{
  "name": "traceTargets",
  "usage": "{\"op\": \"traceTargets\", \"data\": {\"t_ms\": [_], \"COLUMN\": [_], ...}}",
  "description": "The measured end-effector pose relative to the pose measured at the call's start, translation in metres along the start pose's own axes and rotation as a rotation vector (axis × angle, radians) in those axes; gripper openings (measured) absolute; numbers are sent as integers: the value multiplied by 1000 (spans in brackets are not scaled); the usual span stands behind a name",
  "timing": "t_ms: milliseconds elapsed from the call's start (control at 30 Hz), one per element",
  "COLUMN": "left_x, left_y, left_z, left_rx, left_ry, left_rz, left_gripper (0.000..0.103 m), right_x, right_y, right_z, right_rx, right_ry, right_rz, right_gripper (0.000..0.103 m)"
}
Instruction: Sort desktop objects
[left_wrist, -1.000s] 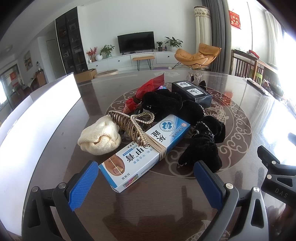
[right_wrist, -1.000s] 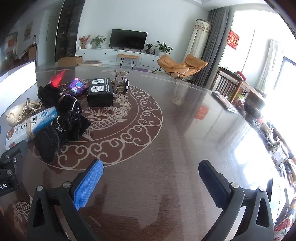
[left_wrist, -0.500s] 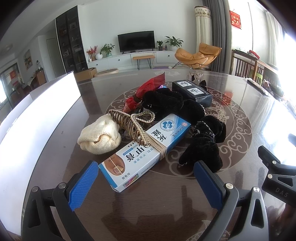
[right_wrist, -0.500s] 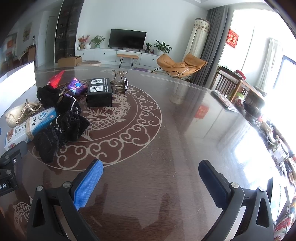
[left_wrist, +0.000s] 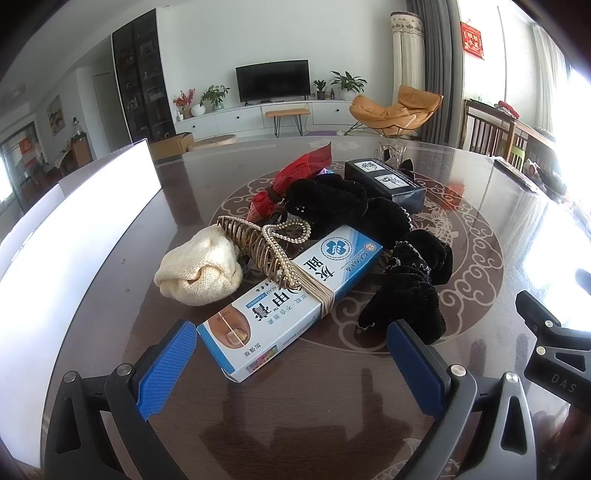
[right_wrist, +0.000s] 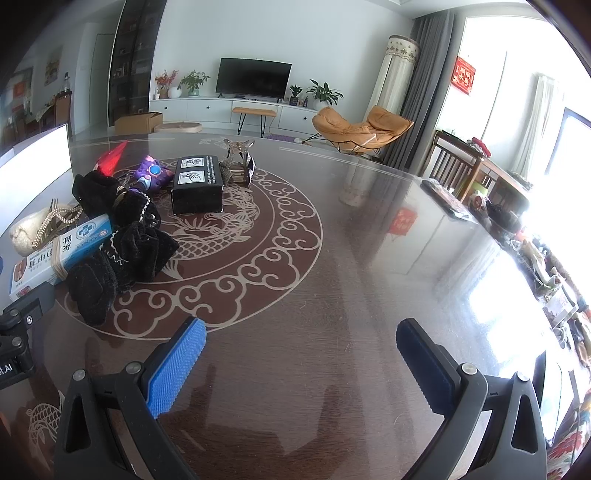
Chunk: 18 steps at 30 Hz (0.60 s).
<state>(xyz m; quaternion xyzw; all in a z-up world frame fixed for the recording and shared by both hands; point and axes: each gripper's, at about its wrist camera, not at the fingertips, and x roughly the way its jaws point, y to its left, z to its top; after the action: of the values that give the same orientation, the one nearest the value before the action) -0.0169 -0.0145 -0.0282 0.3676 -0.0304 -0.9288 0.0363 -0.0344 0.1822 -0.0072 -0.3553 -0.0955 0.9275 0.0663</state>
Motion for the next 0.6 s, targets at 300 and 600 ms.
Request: {"op": "traceTargets", "data": {"t_ms": [300,600], "left_x": [0,0], "left_y": [-1,-2], "left_z": [-1,-2], "left_rx": [0,-2], "left_ry": [2,5], "left_rz": [-3,-5], "left_gripper": [103,103], "right_x": [1,1], "right_y": [-1,-4], "right_z": [0,0], "right_rx": [5,13], "right_ry": [4,12], "right_rz": [2,6], "right_gripper": [103,103]}}
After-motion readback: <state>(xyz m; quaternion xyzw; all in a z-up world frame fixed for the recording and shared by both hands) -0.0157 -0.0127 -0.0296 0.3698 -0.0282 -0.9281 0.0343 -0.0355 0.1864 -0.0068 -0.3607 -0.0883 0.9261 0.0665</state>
